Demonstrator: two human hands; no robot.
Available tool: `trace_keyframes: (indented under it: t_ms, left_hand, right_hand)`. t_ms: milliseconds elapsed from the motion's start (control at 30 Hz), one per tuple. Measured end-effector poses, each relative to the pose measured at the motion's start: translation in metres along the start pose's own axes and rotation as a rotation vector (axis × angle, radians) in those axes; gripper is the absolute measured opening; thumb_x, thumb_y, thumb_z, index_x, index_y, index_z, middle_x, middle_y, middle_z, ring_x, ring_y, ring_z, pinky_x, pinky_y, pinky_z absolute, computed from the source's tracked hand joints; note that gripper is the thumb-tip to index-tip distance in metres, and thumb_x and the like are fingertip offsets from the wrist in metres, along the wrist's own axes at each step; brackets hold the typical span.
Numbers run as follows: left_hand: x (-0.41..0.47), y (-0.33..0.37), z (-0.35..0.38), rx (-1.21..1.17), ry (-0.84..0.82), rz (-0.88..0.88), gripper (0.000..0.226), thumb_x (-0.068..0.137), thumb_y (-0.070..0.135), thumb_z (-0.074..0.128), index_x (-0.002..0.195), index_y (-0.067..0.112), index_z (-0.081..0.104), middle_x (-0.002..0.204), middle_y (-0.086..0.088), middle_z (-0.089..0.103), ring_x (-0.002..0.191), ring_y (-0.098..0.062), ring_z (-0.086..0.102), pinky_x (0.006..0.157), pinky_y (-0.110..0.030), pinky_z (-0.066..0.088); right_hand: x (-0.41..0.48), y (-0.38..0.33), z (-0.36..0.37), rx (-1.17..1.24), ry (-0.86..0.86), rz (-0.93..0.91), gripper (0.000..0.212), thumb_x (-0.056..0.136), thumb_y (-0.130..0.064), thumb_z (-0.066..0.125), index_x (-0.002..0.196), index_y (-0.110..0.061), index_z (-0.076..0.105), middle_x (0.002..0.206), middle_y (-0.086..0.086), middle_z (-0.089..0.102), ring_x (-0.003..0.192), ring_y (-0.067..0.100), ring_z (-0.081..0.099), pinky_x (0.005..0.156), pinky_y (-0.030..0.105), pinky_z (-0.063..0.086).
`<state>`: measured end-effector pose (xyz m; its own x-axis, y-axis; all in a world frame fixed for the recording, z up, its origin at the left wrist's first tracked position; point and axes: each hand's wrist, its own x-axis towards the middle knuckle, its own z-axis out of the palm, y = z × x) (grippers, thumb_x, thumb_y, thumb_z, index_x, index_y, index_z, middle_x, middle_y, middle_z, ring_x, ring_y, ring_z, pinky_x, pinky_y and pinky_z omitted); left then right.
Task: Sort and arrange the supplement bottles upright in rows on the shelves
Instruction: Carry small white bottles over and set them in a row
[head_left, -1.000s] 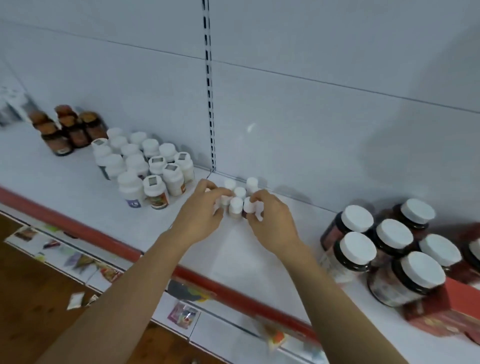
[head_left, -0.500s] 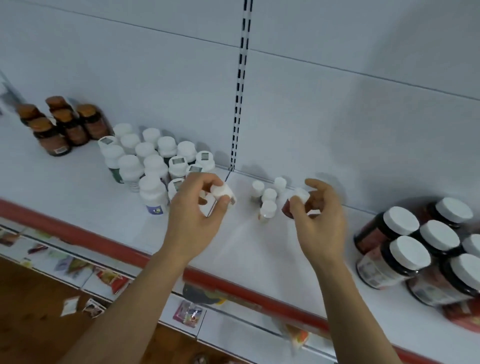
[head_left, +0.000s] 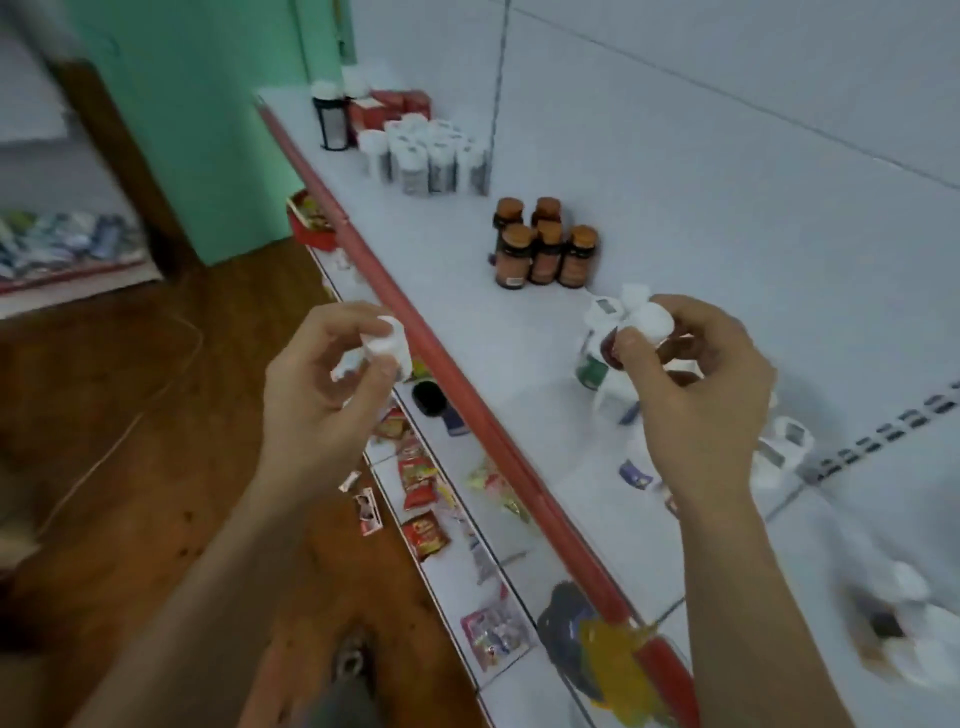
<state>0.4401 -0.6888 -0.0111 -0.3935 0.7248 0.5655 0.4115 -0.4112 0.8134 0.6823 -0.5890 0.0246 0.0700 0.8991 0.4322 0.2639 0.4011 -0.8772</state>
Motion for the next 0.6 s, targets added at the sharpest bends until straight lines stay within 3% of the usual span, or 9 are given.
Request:
trace_keyframes:
  t_ms: [100, 233, 333, 433, 600]
  left_hand:
    - [0.020, -0.027, -0.052, 0.042, 0.093, -0.068, 0.018, 0.095, -0.004, 0.063, 0.112, 0.002, 0.061, 0.117, -0.009, 0.063, 0.107, -0.033, 0.063, 0.081, -0.058, 0.057]
    - [0.054, -0.073, -0.128, 0.113, 0.200, -0.103, 0.019, 0.093, -0.002, 0.065, 0.111, 0.004, 0.062, 0.116, -0.004, 0.064, 0.105, -0.022, 0.065, 0.084, -0.053, 0.058]
    - [0.088, -0.108, -0.189, 0.147, 0.244, -0.129, 0.018, 0.093, 0.000, 0.067, 0.110, 0.007, 0.064, 0.116, -0.002, 0.066, 0.109, -0.024, 0.066, 0.086, -0.053, 0.059]
    - [0.132, -0.133, -0.245, 0.197, 0.229, -0.130, 0.020, 0.092, 0.000, 0.067, 0.110, 0.008, 0.065, 0.115, -0.004, 0.067, 0.109, -0.023, 0.066, 0.088, -0.040, 0.059]
    - [0.209, -0.172, -0.309, 0.238, 0.245, -0.157, 0.020, 0.094, 0.006, 0.068, 0.113, 0.009, 0.065, 0.114, 0.000, 0.067, 0.108, -0.020, 0.065, 0.084, -0.023, 0.057]
  right_hand:
    - [0.012, 0.000, 0.078, -0.006, -0.157, -0.023, 0.023, 0.083, -0.025, 0.078, 0.104, -0.030, 0.069, 0.108, -0.002, 0.067, 0.085, 0.011, 0.065, 0.066, 0.029, 0.054]
    - [0.026, -0.003, 0.189, -0.004, -0.273, -0.042, 0.026, 0.083, -0.027, 0.079, 0.105, -0.034, 0.067, 0.109, -0.005, 0.068, 0.093, 0.009, 0.064, 0.067, 0.020, 0.051]
    - [0.037, -0.010, 0.271, 0.015, -0.307, -0.034, 0.024, 0.083, -0.028, 0.079, 0.104, -0.033, 0.067, 0.106, -0.003, 0.067, 0.097, 0.011, 0.064, 0.070, 0.025, 0.054]
    - [0.049, -0.023, 0.349, 0.036, -0.320, 0.009, 0.021, 0.084, -0.027, 0.079, 0.101, -0.032, 0.068, 0.104, -0.003, 0.067, 0.094, 0.010, 0.064, 0.076, 0.032, 0.056]
    - [0.076, -0.040, 0.455, 0.037, -0.364, 0.002, 0.021, 0.082, -0.026, 0.080, 0.099, -0.032, 0.068, 0.105, -0.001, 0.068, 0.092, 0.011, 0.065, 0.076, 0.032, 0.055]
